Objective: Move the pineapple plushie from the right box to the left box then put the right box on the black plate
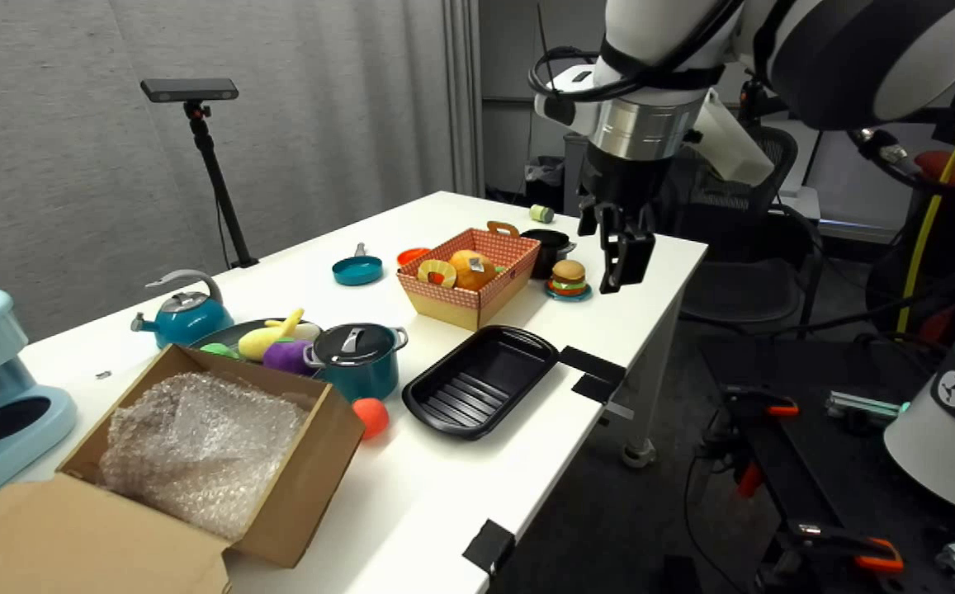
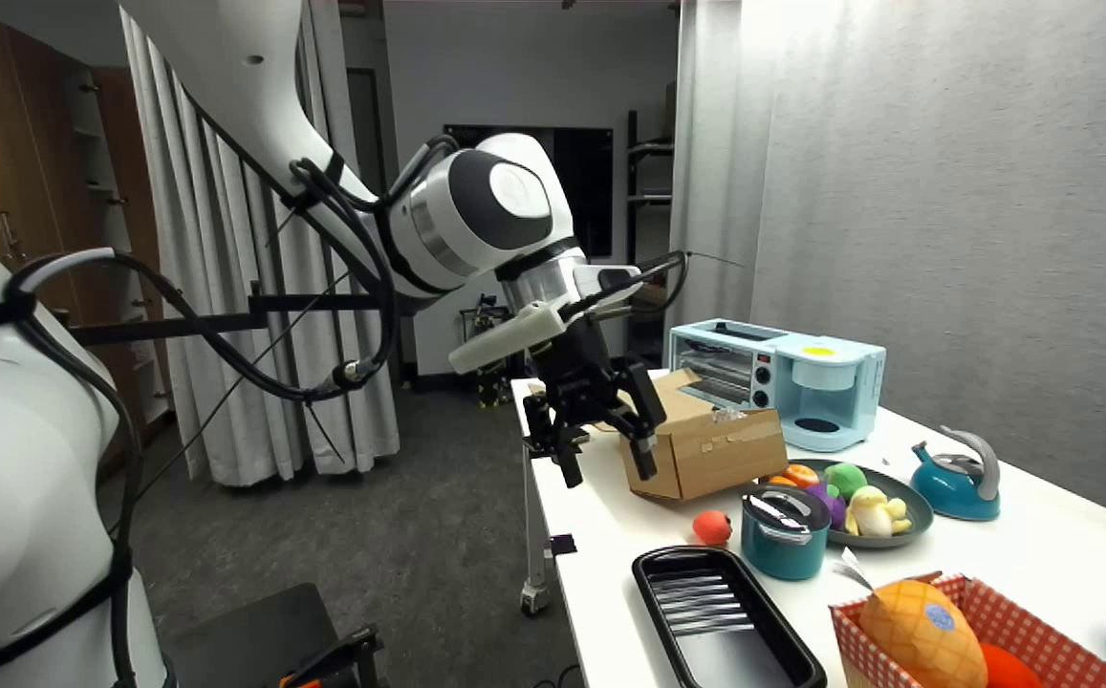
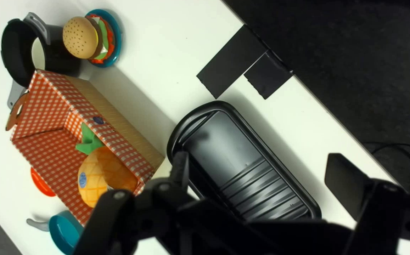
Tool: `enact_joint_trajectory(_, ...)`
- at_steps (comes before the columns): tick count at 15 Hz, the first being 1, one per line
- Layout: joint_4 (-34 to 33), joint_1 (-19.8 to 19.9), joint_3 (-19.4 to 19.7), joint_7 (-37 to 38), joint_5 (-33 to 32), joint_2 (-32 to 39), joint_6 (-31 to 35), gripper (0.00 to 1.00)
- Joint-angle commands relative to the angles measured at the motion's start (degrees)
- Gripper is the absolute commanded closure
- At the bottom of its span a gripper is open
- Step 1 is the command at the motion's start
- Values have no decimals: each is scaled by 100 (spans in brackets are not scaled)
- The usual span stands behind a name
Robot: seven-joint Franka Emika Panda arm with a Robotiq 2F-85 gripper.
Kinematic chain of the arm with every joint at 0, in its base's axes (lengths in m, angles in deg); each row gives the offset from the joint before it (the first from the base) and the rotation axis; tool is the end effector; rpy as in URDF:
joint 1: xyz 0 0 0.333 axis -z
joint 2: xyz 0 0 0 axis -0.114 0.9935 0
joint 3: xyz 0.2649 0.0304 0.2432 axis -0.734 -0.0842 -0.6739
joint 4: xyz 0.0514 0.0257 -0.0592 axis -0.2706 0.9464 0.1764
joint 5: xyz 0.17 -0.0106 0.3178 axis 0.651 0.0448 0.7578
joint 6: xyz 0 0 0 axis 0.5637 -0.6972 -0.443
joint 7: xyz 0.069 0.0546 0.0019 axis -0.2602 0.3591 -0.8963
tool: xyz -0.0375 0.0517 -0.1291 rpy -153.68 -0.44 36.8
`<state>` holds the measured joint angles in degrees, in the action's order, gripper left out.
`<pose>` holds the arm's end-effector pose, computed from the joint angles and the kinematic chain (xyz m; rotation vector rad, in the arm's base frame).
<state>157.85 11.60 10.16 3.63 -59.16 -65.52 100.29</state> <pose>0.3756 -0.0320 0.3864 2.6936 0.3658 0.0393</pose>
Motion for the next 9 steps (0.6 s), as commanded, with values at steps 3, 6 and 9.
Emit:
enact_joint_trajectory(3, -609, 285, 283, 184, -906, 1378, 898, 6)
enact_joint_trajectory(6, -1203, 255, 484, 334, -1333, 2054, 1031, 8)
enact_joint_trajectory(9, -1863, 165, 701, 578, -1664, 2616, 967, 14)
